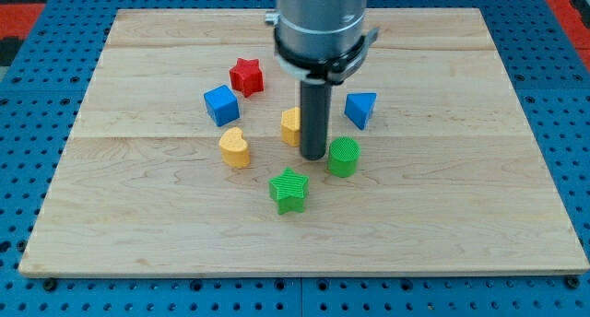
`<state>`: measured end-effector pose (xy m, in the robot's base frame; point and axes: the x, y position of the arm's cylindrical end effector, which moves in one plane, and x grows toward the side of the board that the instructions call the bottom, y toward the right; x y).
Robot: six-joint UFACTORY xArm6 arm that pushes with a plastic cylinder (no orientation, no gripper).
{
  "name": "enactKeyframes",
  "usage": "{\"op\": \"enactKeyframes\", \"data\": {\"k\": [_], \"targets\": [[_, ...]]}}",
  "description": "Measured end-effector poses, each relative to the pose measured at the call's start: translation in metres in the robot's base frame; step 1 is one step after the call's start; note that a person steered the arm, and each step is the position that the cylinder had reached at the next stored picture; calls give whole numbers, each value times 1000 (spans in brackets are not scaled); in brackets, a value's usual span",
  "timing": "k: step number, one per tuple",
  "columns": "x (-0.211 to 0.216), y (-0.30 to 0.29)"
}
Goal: Move the yellow star slightly left
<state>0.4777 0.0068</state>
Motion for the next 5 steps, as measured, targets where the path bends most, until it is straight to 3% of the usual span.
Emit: {"op": "enactKeyframes", "data": {"k": [3,4,5], "targets": [[29,-27],[16,-25],[-10,-76]]}}
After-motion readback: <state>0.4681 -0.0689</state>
